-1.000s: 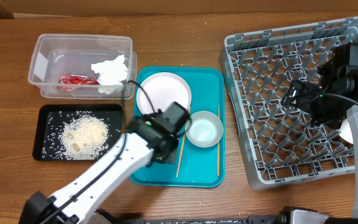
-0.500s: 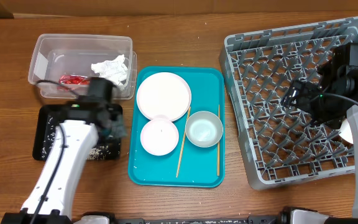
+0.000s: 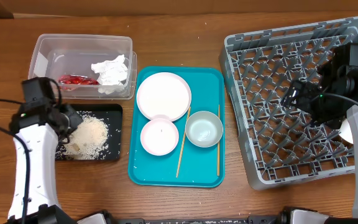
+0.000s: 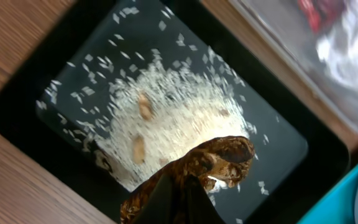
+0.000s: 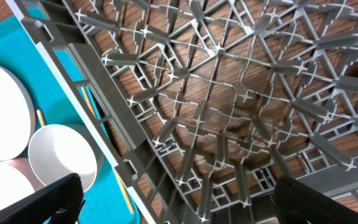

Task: Sort waste into correct bins and load items into the dishwasher
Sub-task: 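Carry the food scrap to the black tray and release it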

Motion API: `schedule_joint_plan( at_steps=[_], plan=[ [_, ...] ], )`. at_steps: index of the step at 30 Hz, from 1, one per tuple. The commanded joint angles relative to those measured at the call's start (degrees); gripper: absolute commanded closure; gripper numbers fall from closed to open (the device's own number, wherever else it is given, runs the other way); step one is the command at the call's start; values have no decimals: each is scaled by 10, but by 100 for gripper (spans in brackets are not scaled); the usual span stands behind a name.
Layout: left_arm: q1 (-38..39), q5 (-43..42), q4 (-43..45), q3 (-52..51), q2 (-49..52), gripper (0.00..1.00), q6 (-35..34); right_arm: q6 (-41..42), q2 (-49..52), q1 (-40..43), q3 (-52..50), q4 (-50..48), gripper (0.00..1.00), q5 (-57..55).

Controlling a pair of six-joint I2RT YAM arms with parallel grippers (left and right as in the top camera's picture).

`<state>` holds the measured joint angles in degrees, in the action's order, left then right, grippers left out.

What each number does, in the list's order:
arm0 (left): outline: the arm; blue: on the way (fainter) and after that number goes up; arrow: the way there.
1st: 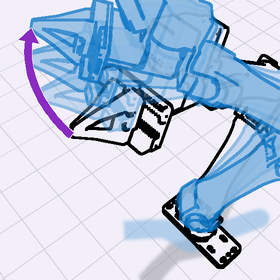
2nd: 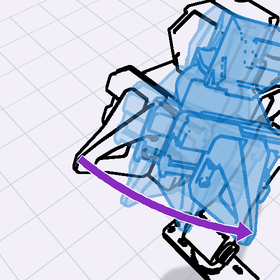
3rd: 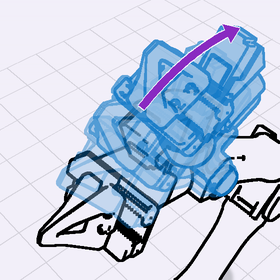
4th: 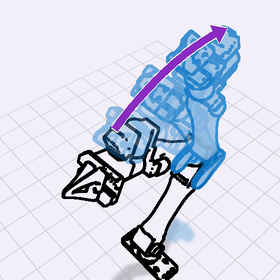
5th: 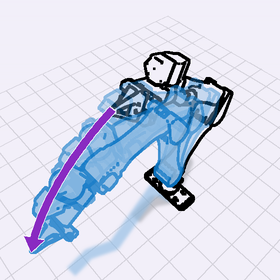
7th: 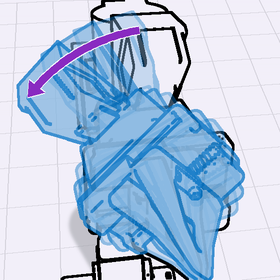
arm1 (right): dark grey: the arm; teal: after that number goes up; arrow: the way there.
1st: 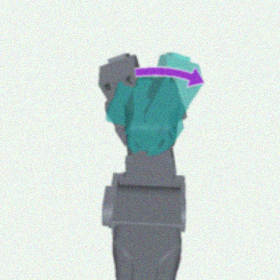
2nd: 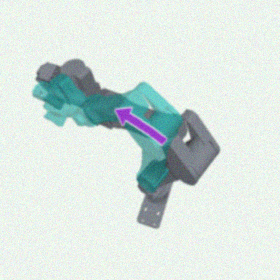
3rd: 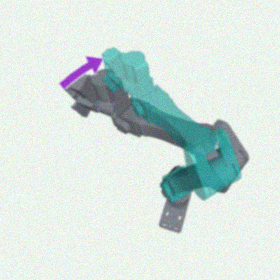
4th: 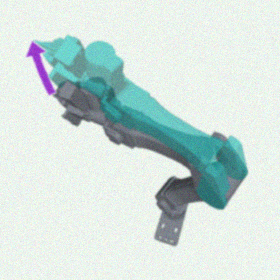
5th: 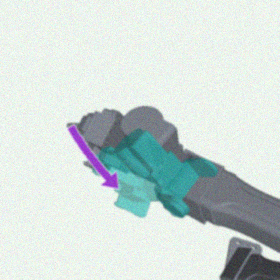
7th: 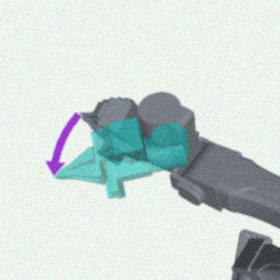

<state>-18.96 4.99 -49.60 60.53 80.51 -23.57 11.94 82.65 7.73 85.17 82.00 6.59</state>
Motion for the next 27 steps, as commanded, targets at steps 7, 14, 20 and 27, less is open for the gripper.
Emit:
schedule_joint_plan(
  at_steps=[7, 14, 20, 27],
  plan=[
    [-40, 29, 36, 10, 55, 96, 8, -2, -10, -3, 6, -2, 0, -6],
    [-40, 31, 61, 10, 135, 96, 9, -2, -10, -3, 6, -1, 0, -6],
    [-40, 31, 61, 10, 167, 96, 9, -2, -10, -3, 6, -2, 0, -6],
    [-40, 30, 61, 10, 167, 87, 9, -2, -10, -3, 6, -1, 0, -6]
  ],
)
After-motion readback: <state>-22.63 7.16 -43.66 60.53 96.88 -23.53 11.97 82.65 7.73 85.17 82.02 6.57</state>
